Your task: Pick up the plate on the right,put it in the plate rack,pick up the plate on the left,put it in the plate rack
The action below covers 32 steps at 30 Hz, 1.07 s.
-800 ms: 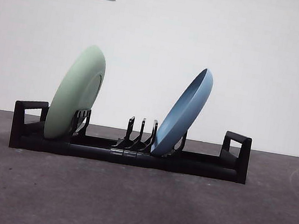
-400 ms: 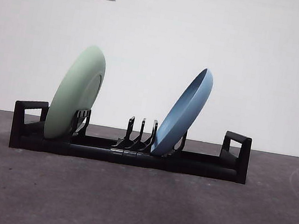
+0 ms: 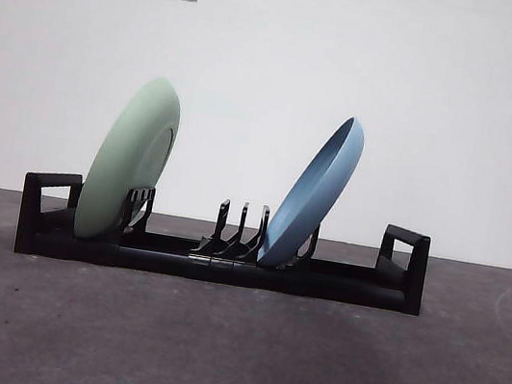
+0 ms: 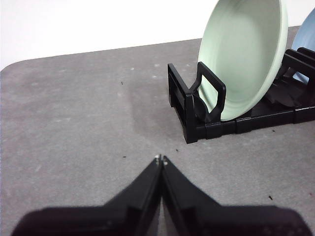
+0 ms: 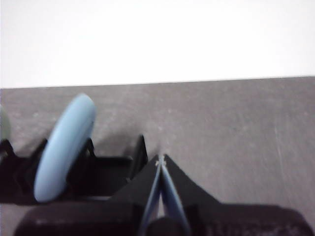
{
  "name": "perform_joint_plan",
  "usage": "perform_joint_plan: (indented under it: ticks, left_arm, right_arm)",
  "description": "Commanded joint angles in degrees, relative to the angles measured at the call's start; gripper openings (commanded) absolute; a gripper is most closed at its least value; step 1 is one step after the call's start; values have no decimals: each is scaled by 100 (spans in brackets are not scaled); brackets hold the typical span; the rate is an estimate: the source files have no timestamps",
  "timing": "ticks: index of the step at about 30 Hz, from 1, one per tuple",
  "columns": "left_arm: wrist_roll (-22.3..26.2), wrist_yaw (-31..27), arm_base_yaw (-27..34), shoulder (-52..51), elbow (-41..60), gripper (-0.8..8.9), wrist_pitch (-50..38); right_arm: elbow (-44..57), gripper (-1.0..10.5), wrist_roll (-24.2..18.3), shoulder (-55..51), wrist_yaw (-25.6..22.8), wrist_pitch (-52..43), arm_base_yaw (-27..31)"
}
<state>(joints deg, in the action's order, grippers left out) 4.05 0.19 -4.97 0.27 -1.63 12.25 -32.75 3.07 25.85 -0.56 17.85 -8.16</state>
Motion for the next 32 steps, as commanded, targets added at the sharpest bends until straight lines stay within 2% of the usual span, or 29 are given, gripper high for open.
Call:
perform_joint_plan:
  ticks: [1, 10, 21, 27, 32]
  left_arm:
    - [26, -7, 22, -15, 61, -3, 0]
    - [26, -7, 22, -15, 61, -3, 0]
    - [26, -7, 22, -15, 61, -3, 0]
    - [26, -7, 22, -15, 61, -3, 0]
    - [26, -7, 22, -15, 61, -3, 4]
  right_arm:
    - [636, 5, -59, -420, 105, -28, 299]
    - [2575, 5, -59, -1742, 61, -1473, 490]
    - [3191, 5, -39, -2415, 66, -1397, 487]
    - [3239, 5, 101, -2498, 70, -743, 463]
    - [3239, 5, 146, -2579, 63, -750, 472]
